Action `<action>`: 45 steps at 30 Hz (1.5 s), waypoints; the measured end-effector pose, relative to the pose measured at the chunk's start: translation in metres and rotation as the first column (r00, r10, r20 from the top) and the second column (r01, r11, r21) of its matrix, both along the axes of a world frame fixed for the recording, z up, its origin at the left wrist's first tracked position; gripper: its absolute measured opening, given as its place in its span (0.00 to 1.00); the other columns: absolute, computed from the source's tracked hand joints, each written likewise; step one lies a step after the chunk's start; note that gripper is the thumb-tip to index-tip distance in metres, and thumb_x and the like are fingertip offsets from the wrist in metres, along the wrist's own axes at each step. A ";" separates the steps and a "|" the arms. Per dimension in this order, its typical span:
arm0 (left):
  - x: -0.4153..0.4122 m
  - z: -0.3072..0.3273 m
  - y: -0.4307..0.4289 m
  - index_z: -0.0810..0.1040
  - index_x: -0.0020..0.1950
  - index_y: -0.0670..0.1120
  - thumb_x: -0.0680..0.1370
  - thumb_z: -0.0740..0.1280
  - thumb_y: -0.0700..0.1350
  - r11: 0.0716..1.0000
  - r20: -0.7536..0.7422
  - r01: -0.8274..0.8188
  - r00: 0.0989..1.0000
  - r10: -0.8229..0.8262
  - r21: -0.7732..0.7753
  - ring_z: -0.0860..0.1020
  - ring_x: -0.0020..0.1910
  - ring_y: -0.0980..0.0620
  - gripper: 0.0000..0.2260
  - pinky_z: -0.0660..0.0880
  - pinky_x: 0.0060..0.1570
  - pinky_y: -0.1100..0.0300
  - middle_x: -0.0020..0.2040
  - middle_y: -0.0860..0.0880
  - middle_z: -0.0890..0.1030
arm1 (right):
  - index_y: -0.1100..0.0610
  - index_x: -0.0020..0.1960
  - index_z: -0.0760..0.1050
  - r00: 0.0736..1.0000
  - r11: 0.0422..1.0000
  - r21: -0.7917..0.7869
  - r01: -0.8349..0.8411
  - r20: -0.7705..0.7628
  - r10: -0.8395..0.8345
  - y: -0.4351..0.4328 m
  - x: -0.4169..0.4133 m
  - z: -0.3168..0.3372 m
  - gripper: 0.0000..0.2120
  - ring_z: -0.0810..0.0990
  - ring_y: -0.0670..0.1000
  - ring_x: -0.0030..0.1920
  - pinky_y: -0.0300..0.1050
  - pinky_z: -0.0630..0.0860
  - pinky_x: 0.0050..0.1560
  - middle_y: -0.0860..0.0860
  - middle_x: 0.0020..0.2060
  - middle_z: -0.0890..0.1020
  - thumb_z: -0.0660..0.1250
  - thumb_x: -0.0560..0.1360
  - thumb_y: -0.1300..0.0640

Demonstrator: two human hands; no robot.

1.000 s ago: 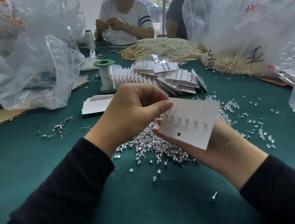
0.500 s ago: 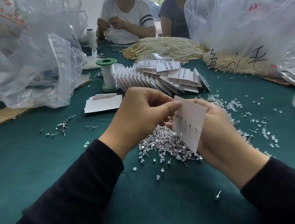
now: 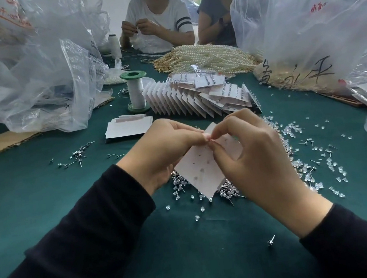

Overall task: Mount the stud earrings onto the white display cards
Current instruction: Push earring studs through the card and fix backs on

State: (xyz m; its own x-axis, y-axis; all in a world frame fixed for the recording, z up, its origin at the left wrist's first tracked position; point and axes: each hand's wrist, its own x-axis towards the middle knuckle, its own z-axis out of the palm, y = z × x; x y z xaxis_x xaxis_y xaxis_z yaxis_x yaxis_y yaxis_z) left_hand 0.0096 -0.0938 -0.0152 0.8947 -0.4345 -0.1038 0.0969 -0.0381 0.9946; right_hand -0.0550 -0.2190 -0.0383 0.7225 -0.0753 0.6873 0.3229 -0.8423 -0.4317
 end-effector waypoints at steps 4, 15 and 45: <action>0.000 -0.001 -0.001 0.80 0.42 0.32 0.72 0.68 0.35 0.999 -0.010 0.031 0.999 -0.031 0.034 0.79 0.28 0.53 0.05 0.78 0.31 0.63 0.33 0.43 0.81 | 0.62 0.41 0.78 1.000 1.000 0.027 0.015 0.001 -0.015 -0.002 0.003 -0.002 0.02 0.72 0.46 0.38 0.28 0.66 0.42 0.52 0.41 0.76 0.70 0.69 0.66; 0.017 -0.010 0.001 0.76 0.42 0.27 0.76 0.66 0.42 0.944 0.278 -0.248 0.943 0.184 0.217 0.70 0.34 0.49 0.16 0.68 0.37 0.60 0.36 0.43 0.73 | 0.56 0.39 0.79 0.852 0.895 0.001 -0.447 -0.304 0.426 0.001 -0.022 0.032 0.02 0.75 0.43 0.34 0.31 0.70 0.37 0.45 0.33 0.79 0.71 0.68 0.58; 0.008 -0.011 -0.004 0.81 0.39 0.37 0.75 0.67 0.44 0.944 0.339 -0.145 0.940 0.038 0.297 0.75 0.35 0.48 0.11 0.71 0.38 0.56 0.42 0.34 0.82 | 0.54 0.40 0.81 0.988 0.963 0.269 -0.024 -0.138 0.063 -0.016 -0.005 0.019 0.05 0.79 0.46 0.33 0.45 0.78 0.37 0.46 0.32 0.82 0.71 0.70 0.63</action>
State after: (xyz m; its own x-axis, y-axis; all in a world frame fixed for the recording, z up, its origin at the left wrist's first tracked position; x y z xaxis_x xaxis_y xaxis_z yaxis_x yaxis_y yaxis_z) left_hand 0.0177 -0.0976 -0.0262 0.9362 -0.3417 0.0817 -0.2102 -0.3586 0.9095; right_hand -0.0597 -0.2347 -0.0192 0.8191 -0.2075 0.5348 0.2743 -0.6772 -0.6828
